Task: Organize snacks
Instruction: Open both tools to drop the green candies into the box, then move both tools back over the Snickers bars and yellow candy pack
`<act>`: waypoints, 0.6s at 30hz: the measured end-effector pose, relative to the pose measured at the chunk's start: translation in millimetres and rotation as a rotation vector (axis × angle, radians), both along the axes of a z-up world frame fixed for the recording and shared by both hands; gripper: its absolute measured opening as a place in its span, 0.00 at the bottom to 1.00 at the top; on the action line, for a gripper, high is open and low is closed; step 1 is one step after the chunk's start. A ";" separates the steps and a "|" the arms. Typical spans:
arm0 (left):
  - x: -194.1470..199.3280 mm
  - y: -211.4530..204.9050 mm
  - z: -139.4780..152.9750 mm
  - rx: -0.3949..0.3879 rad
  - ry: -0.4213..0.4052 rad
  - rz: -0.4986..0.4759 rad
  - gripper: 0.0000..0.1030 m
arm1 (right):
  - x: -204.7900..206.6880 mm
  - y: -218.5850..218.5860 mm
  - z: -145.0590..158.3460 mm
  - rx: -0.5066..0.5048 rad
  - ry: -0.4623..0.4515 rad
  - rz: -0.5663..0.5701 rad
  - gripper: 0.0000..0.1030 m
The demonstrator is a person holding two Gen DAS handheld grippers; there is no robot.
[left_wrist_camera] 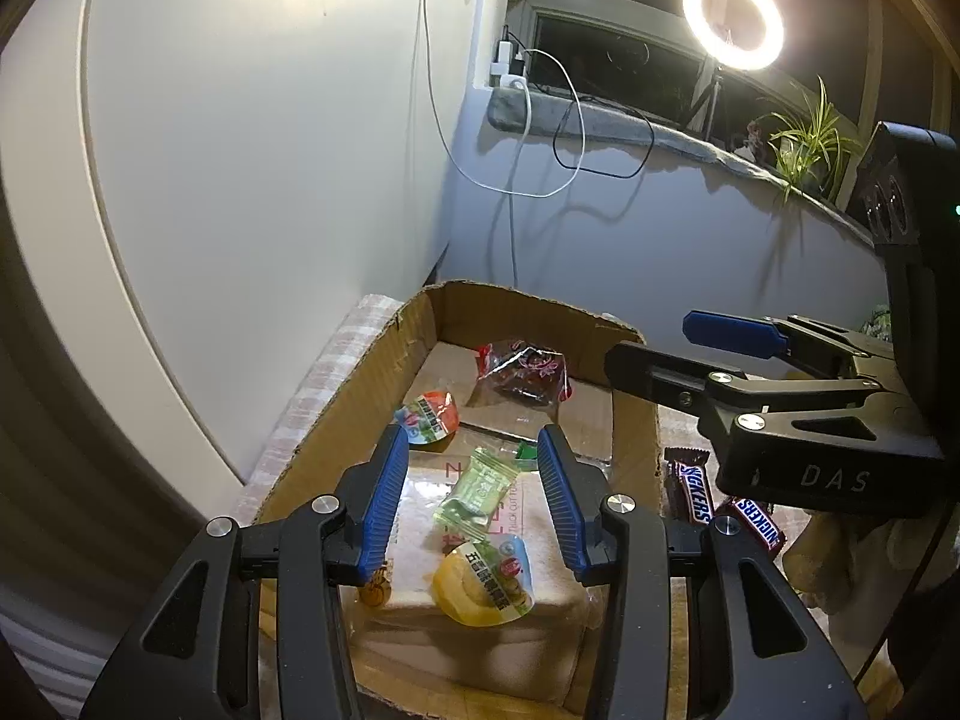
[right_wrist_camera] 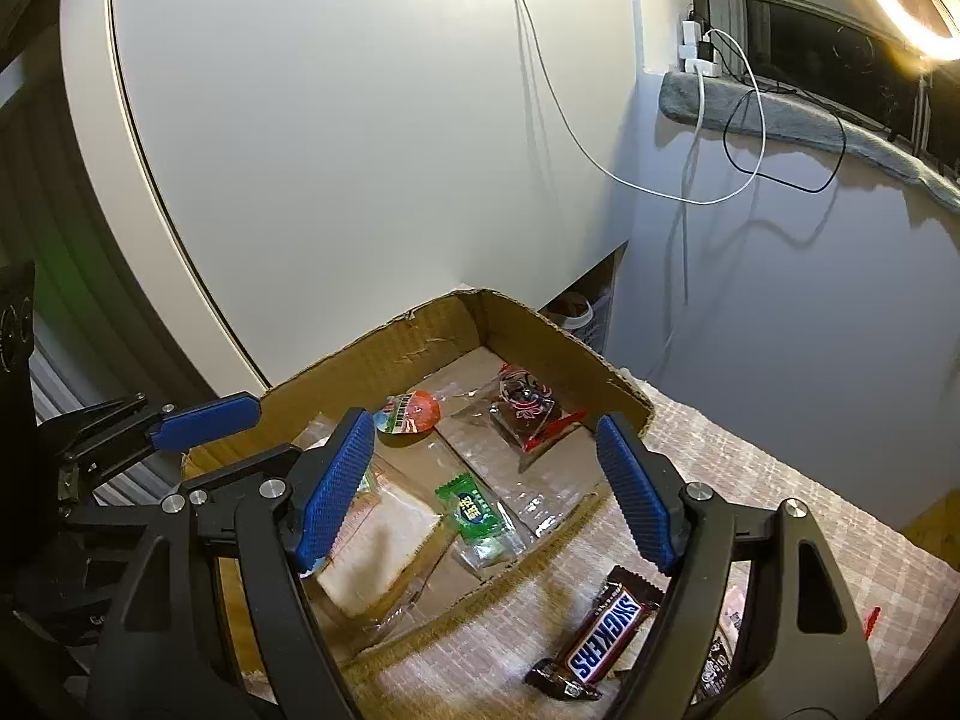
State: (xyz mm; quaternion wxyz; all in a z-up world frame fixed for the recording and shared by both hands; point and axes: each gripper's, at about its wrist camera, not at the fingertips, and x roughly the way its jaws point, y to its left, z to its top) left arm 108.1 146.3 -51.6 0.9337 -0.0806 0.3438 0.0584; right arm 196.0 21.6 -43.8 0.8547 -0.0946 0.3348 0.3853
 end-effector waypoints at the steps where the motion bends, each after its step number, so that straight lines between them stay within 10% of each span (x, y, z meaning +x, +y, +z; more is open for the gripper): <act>1: -1.2 -0.4 0.5 0.000 -0.001 0.000 0.42 | -0.5 -1.3 0.6 0.001 0.000 -0.001 0.77; 11: -10.1 -13.1 7.1 0.009 -0.011 -0.020 0.53 | -9.7 -17.3 8.5 0.012 -0.007 -0.018 0.77; 14: -13.8 -16.9 9.1 0.009 -0.018 -0.024 0.58 | -13.8 -25.9 12.2 0.021 -0.013 -0.029 0.98; 18: -18.1 -23.3 9.6 0.009 -0.016 -0.028 0.68 | -19.4 -40.0 17.4 0.038 -0.018 -0.043 1.00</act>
